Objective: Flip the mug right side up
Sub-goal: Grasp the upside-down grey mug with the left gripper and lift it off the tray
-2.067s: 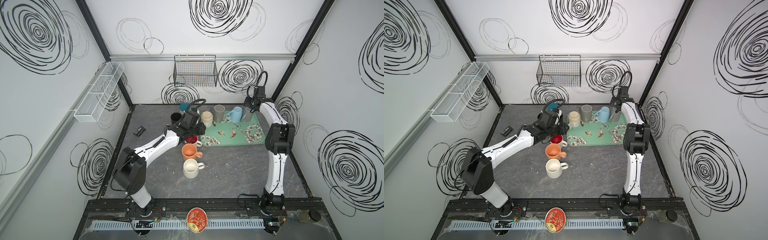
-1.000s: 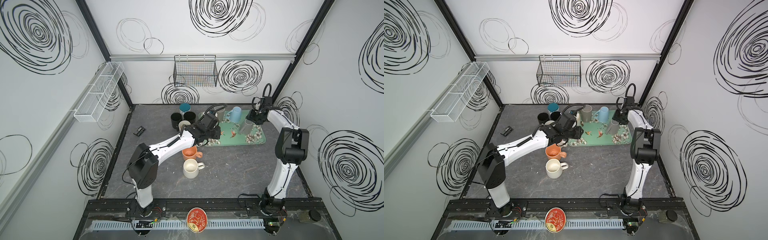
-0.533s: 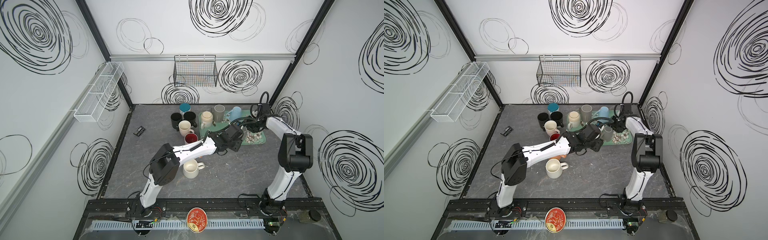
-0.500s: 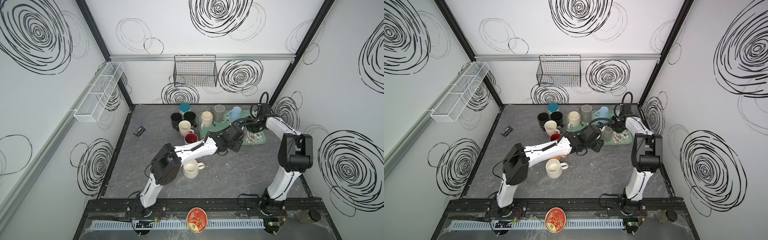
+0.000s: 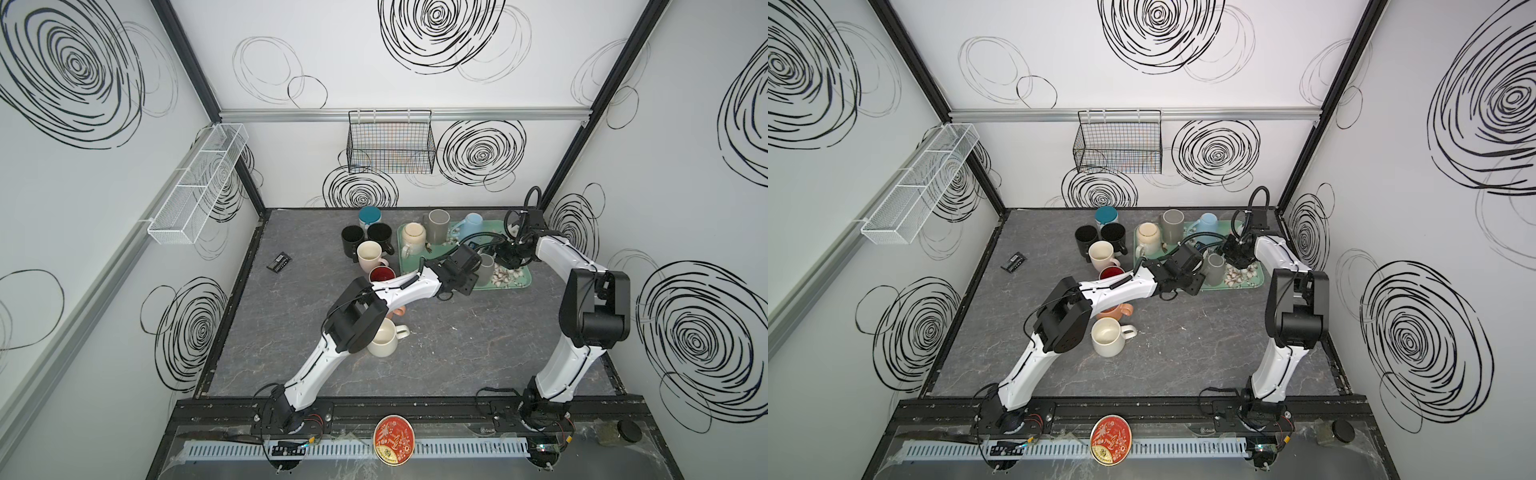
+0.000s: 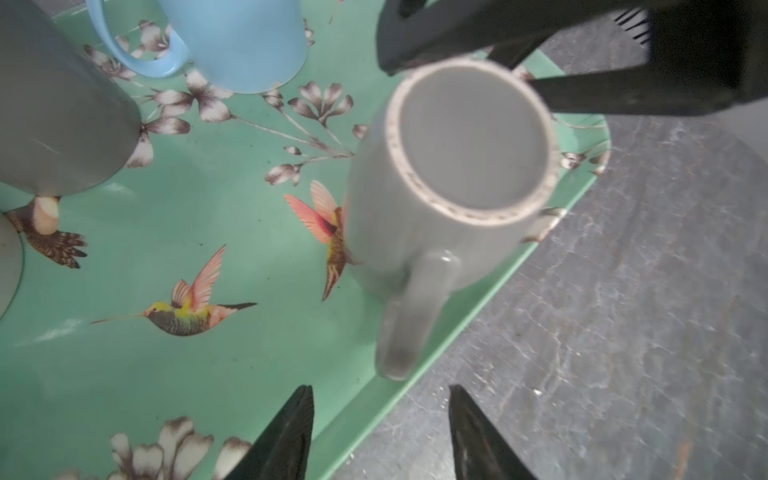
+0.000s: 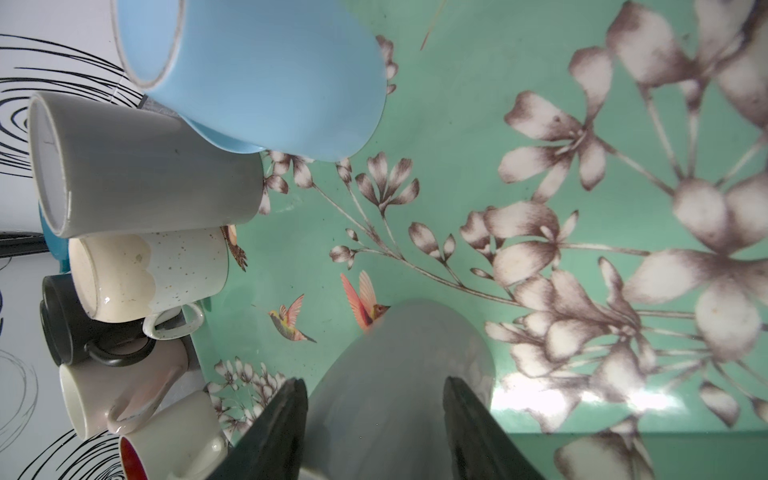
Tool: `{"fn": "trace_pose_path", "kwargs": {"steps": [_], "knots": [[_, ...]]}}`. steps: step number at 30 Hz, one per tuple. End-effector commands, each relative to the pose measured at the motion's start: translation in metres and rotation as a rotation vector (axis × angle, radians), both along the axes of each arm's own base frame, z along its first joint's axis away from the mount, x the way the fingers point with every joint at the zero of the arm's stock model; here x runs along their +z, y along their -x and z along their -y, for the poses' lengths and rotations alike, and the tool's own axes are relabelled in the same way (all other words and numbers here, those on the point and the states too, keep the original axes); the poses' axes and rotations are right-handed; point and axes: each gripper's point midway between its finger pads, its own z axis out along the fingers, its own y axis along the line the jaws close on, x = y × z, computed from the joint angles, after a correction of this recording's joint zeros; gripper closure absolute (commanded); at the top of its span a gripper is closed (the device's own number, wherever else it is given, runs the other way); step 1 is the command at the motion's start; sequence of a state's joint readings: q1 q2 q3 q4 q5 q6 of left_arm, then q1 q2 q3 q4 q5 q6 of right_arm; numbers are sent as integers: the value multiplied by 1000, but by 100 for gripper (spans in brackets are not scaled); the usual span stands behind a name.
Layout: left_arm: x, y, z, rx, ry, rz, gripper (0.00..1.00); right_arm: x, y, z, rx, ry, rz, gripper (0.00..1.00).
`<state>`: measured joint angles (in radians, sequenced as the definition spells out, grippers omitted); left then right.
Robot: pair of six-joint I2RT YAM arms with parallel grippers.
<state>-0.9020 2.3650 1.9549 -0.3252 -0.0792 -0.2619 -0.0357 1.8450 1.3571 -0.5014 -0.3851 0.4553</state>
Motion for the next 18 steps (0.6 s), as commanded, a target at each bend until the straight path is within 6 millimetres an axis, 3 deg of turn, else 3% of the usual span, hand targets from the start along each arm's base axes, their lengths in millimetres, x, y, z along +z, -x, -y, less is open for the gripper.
{"fn": "trace_pose_path", "kwargs": {"steps": [1, 9, 15, 18], "knots": [[-1, -14, 10, -8, 30, 17, 45, -4, 16, -8, 26, 5, -39, 44], [-7, -26, 23, -28, 49, 15, 46, -15, 18, -21, 45, 3, -73, 44], [-13, -27, 17, -15, 44, 0, 46, -16, 16, -21, 33, -3, -79, 45], [-15, -36, 13, 9, 60, -9, 58, -11, 14, -23, 34, -10, -66, 45]]}}
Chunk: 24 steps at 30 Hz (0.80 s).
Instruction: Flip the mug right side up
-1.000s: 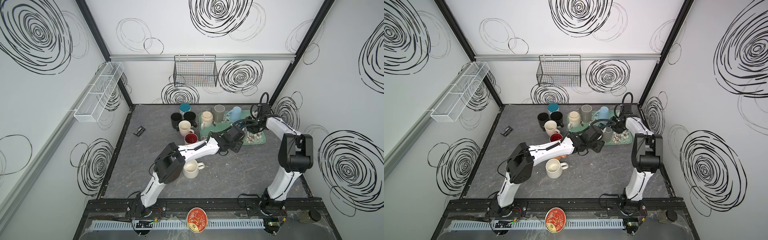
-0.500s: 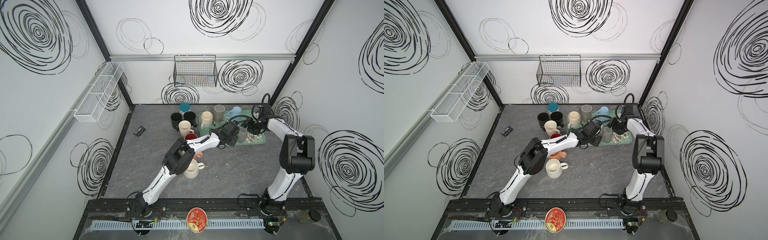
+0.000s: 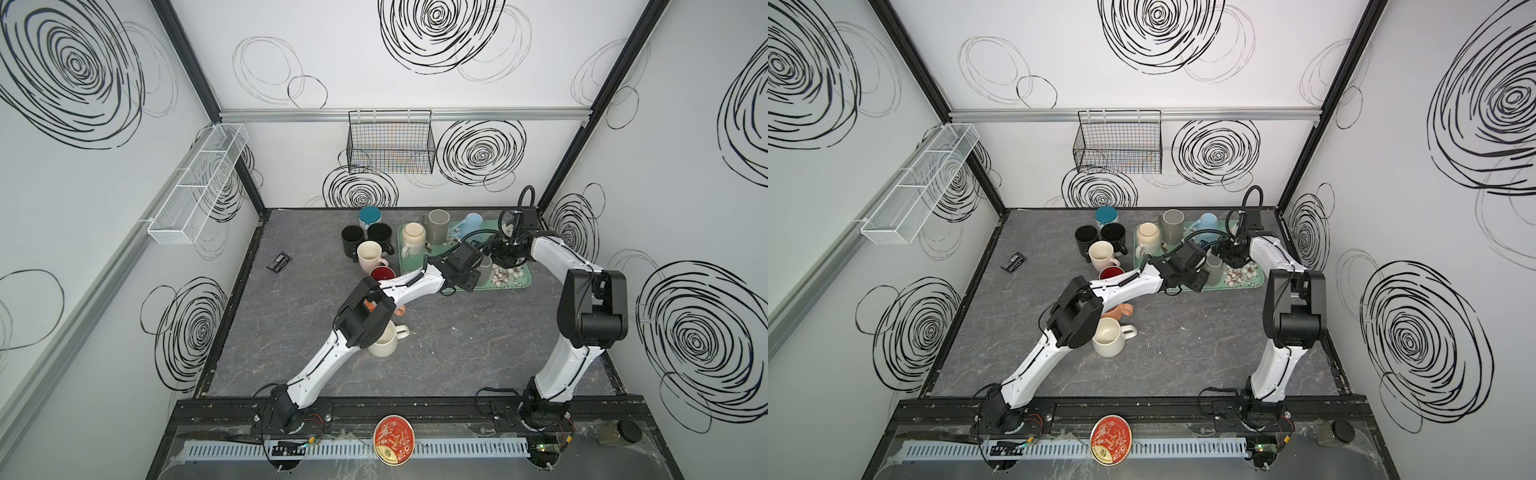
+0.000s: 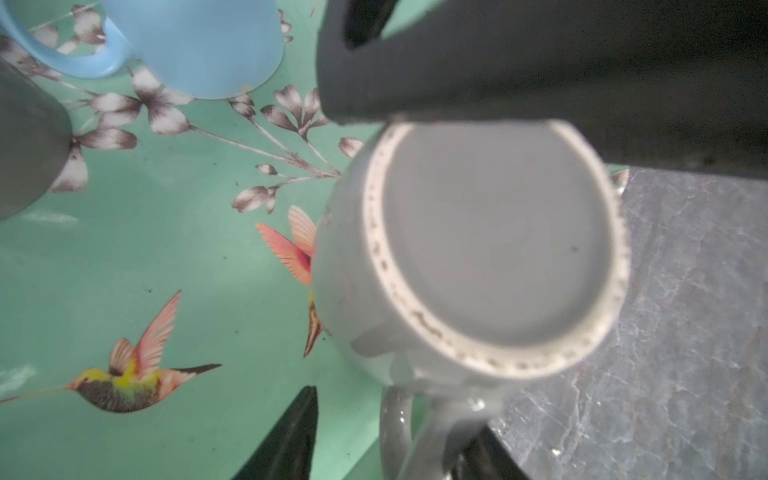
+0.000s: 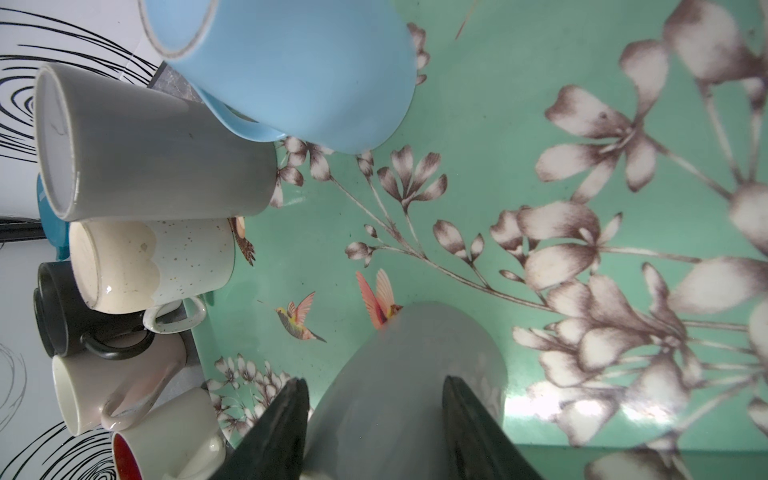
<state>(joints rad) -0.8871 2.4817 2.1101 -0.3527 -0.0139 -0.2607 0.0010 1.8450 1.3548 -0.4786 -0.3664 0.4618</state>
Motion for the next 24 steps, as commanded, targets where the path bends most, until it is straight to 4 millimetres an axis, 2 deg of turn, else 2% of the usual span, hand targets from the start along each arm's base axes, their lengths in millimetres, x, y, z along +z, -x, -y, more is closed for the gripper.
{"fn": "trace_pose_path", "kwargs": {"steps": [1, 4, 8, 12, 17, 20, 24], "knots": [[-2, -25, -7, 50, 35, 15, 66, -9, 15, -9, 11, -23, -74, 45], [4, -30, -10, 58, 56, 12, 84, 2, 12, -8, 10, -23, -39, 44], [10, -34, -17, 78, 62, 0, 96, 20, 9, -5, -10, -54, 22, 42], [17, -38, -24, 107, 123, -38, 99, 35, 9, 2, -59, -126, 70, 42], [44, -43, -26, 143, 275, -63, 100, 51, 16, 9, -105, -201, 108, 42], [55, -45, -27, 157, 318, -57, 100, 48, 20, 6, -104, -251, 103, 42], [54, -44, -33, 162, 260, -48, 100, 37, 26, 2, -113, -306, 74, 42]]}}
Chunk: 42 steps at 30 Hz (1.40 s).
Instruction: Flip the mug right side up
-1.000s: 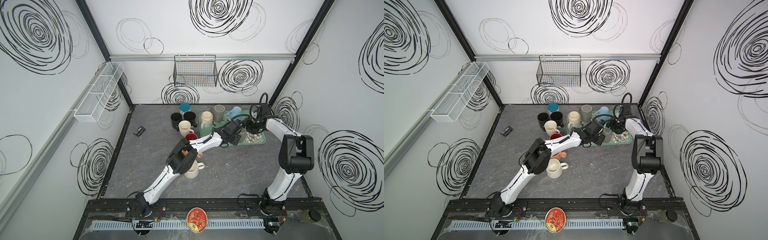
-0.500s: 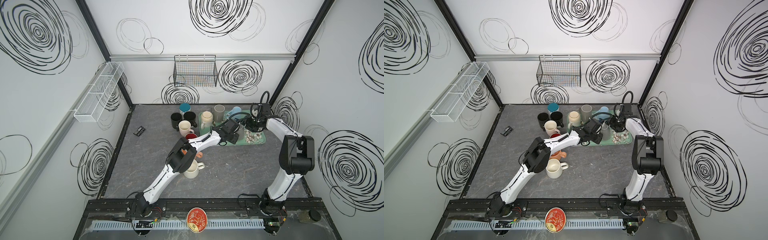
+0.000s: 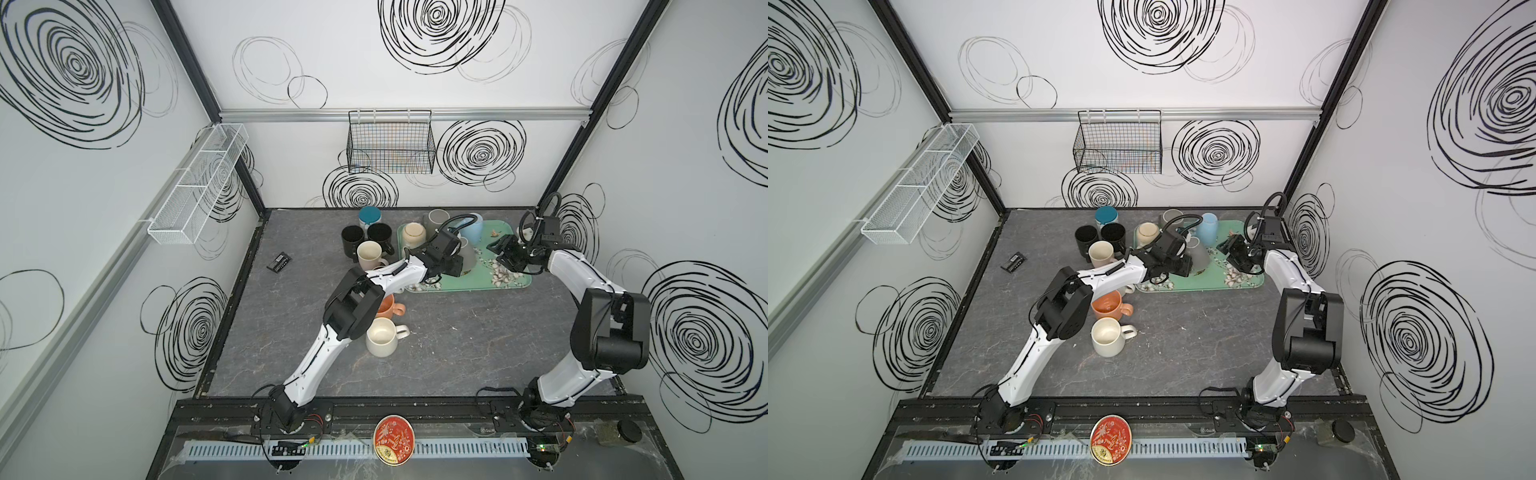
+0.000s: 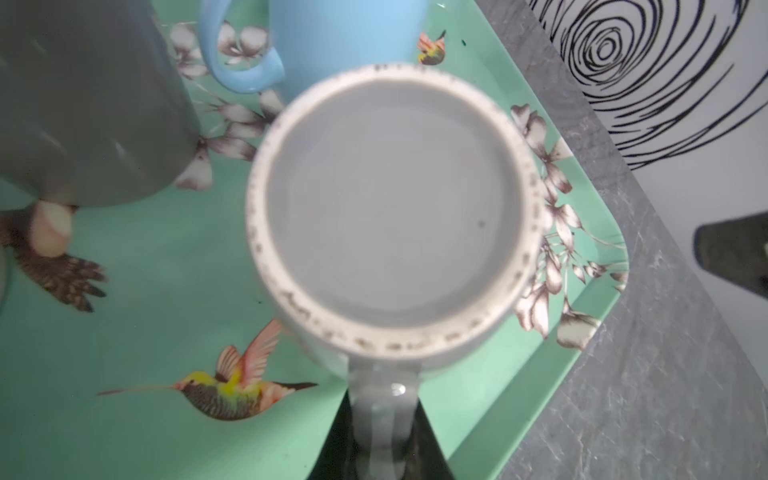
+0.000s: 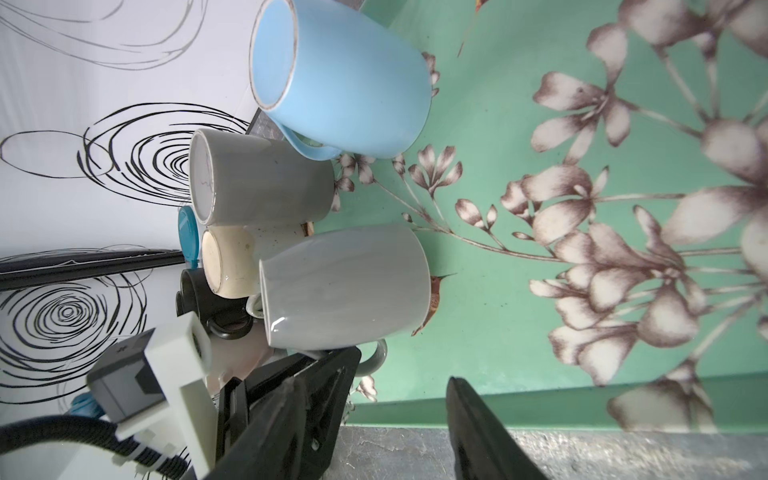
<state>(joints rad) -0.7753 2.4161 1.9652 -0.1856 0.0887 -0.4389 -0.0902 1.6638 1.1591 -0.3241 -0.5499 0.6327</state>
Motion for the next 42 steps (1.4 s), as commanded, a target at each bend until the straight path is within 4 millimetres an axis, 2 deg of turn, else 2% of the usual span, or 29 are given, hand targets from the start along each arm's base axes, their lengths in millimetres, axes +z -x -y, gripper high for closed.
{"fn": "trace_pose_path", "kwargs": {"steps": [1, 4, 7, 10, 14, 18, 25, 29, 35, 37, 42], "knots": [[46, -3, 2, 9, 74, 41, 100, 3, 4, -10, 6, -87, 6, 42], [66, -5, -7, 58, 202, 17, 100, 6, 7, -12, 0, -132, 20, 43], [101, -10, -20, 119, 352, 37, 100, 15, 7, -15, 3, -166, 37, 43], [133, -14, -24, 137, 446, 60, 100, 26, 5, -19, 11, -205, 57, 44], [161, -16, -25, 143, 543, 63, 100, 39, 4, -24, 18, -261, 73, 44], [198, -17, -34, 179, 702, 76, 100, 59, 3, -30, 29, -316, 110, 44], [258, -15, -56, 209, 981, 105, 100, 109, -5, -60, 155, -464, 205, 44], [279, -10, -61, 206, 1066, 109, 100, 130, -8, -81, 232, -486, 247, 44], [289, -3, -67, 210, 1128, 98, 100, 159, -6, -108, 326, -543, 312, 44], [292, 0, -68, 207, 1152, 90, 100, 162, -5, -114, 343, -545, 314, 45], [301, 5, -70, 196, 1174, 97, 100, 158, -7, -115, 330, -558, 298, 52]]}}
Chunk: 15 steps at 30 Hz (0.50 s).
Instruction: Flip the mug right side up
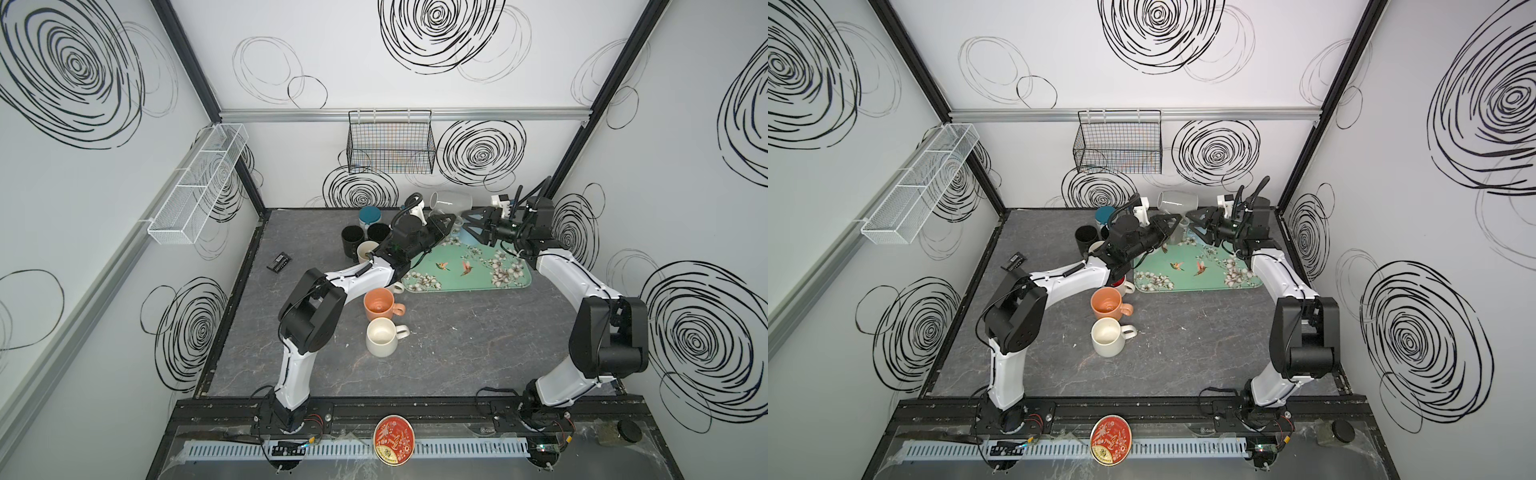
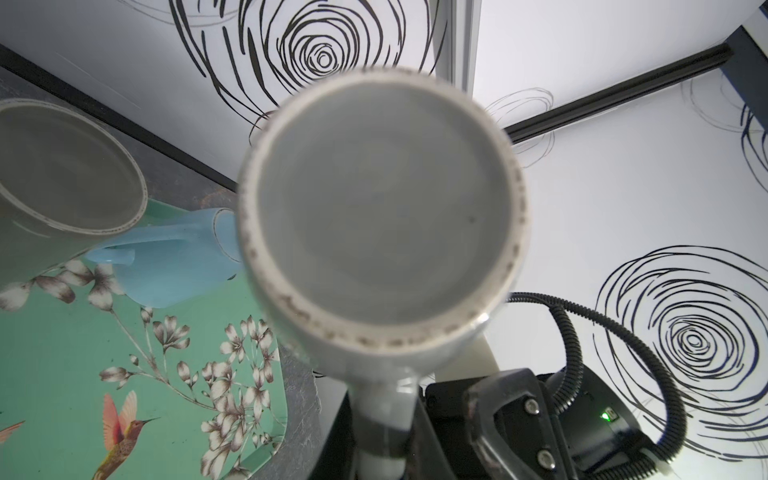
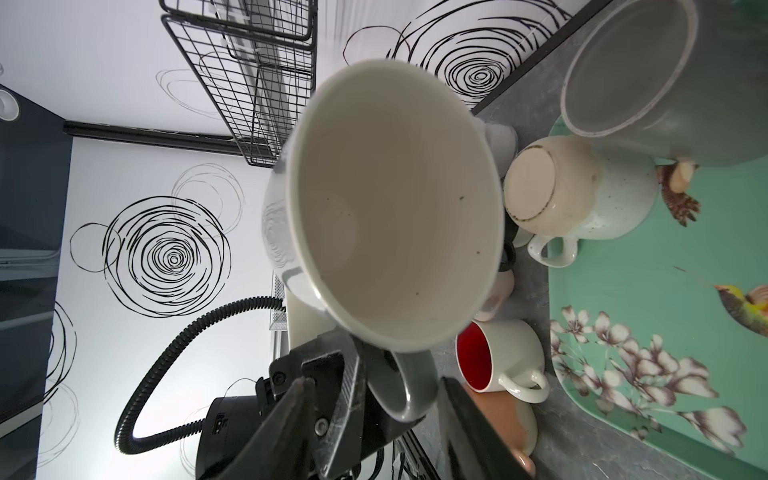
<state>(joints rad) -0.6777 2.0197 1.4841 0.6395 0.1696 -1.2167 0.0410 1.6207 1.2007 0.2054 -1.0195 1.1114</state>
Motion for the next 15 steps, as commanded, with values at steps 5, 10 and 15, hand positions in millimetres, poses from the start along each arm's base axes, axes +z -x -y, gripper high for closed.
{"fn": "trace_pose_path", "kwargs": {"steps": [5, 10, 15], "knots": [[96, 21, -19, 2, 193, 196, 100, 16, -7, -10, 32, -38, 34, 58], [99, 24, -21, 3, 198, 200, 100, 18, -7, -20, 50, -40, 33, 61], [101, 26, -21, -10, 200, 204, 100, 19, -9, -28, 60, -52, 35, 68]]}}
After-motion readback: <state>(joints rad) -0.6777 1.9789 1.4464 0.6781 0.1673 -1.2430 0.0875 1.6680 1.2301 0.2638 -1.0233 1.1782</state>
